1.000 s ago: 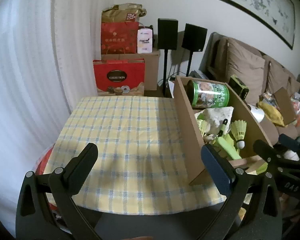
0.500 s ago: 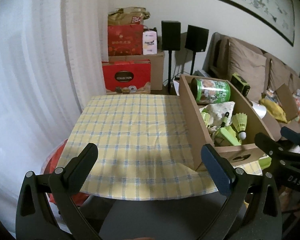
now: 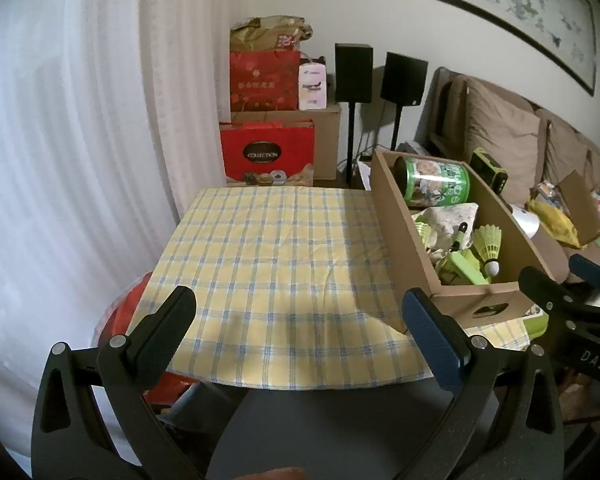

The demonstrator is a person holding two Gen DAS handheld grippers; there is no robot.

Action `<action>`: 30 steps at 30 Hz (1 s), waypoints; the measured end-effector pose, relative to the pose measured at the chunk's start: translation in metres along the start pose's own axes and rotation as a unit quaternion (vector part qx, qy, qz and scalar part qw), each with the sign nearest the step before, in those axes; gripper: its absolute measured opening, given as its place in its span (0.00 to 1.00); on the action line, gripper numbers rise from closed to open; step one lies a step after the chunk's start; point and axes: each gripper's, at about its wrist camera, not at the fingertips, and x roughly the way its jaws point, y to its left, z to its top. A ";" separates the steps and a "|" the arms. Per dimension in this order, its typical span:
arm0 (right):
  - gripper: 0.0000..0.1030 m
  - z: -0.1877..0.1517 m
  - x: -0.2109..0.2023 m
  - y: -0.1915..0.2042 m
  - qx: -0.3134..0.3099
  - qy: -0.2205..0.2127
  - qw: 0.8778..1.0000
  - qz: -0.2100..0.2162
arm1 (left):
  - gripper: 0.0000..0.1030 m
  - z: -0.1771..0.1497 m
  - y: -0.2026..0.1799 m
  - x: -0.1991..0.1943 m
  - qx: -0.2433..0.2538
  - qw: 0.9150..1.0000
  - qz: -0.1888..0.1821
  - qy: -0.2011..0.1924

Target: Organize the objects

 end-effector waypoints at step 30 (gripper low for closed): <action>0.99 0.001 0.002 0.005 -0.001 -0.001 1.000 0.001 | 1.00 0.000 0.000 0.001 -0.005 1.000 0.004 0.003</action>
